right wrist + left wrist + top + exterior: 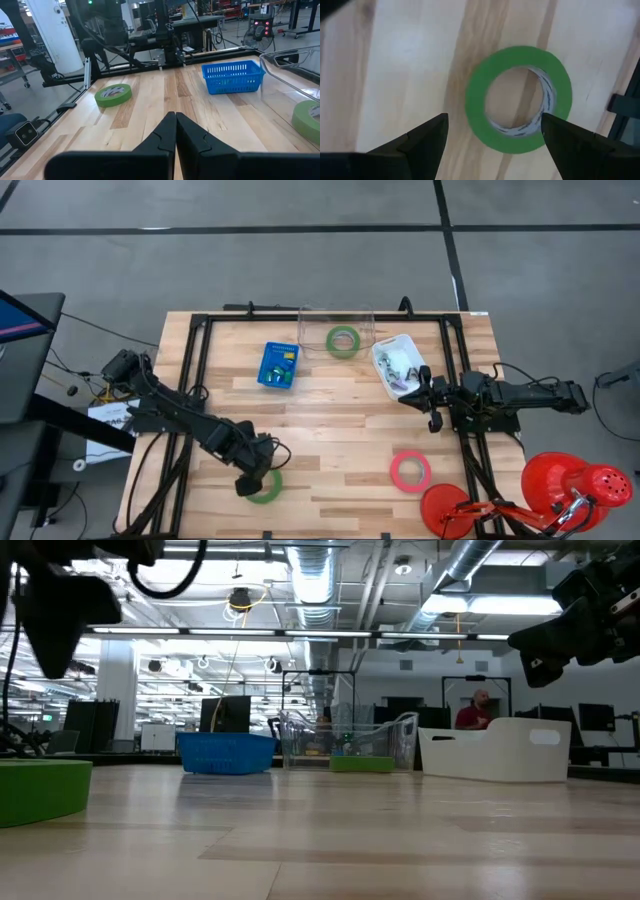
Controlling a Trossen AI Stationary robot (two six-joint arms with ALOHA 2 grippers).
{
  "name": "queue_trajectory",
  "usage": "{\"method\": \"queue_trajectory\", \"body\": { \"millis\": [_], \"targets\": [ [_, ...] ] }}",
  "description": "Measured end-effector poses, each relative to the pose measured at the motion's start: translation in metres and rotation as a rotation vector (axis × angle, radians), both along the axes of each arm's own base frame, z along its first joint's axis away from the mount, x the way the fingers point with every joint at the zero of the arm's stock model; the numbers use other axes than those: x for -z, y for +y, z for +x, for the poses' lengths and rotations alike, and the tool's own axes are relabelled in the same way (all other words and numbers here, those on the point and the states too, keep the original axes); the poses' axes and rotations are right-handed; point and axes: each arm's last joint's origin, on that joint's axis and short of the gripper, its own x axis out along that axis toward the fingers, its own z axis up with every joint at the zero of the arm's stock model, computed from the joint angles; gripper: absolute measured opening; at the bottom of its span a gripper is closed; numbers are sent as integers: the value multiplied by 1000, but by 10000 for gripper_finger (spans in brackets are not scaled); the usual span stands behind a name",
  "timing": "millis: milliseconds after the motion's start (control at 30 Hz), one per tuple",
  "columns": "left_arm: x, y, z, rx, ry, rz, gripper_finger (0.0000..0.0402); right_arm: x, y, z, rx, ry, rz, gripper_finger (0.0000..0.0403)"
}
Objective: Pick and place Stapler, Stapler remover, tape
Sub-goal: Put the green tape into the transparent bin
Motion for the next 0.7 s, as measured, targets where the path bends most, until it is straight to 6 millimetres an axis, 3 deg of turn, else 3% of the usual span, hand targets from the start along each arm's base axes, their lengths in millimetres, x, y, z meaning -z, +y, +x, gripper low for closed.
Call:
{"method": "queue_trajectory", "body": {
  "millis": [433, 700],
  "targets": [
    [3, -28, -21, 38, -29, 7, 307, 0, 0, 0, 0, 0, 0, 0],
    [9, -34, -26, 46, -35, -1, 307, 0, 0, 0, 0, 0, 0, 0]
  ]
}}
